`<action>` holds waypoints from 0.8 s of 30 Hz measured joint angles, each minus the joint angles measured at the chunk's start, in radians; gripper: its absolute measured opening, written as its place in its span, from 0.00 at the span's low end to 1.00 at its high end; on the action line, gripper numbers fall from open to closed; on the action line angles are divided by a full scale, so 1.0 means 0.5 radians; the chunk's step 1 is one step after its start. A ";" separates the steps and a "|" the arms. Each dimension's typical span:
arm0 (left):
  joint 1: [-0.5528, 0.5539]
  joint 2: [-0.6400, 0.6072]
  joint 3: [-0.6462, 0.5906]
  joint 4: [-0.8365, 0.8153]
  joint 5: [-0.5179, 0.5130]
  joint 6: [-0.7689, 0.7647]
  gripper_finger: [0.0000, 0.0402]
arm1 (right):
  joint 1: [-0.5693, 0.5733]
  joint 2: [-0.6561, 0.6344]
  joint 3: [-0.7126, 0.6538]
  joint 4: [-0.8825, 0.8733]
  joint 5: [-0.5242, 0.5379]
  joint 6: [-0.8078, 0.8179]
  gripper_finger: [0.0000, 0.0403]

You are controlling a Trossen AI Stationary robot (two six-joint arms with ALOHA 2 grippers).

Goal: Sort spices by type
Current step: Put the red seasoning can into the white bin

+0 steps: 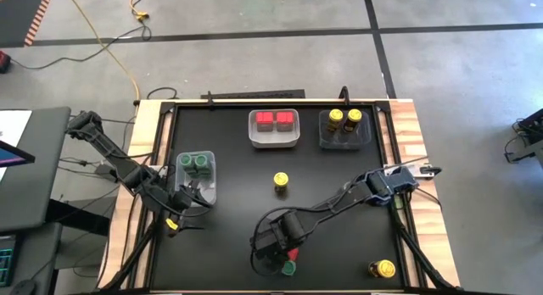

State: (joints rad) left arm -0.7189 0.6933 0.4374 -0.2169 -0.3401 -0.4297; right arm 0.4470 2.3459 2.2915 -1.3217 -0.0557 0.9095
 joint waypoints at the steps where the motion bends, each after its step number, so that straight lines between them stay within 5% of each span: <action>1: 0.000 0.000 0.000 -0.005 0.000 -0.001 0.83 | 0.006 0.000 -0.019 0.014 -0.004 -0.013 0.80; 24: 0.000 0.000 0.000 -0.007 0.002 -0.024 0.83 | 0.006 0.017 -0.076 0.153 -0.079 -0.040 0.80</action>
State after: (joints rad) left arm -0.7189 0.6933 0.4374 -0.2203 -0.3389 -0.4416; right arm 0.4500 2.3543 2.2536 -1.2453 -0.0952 0.8894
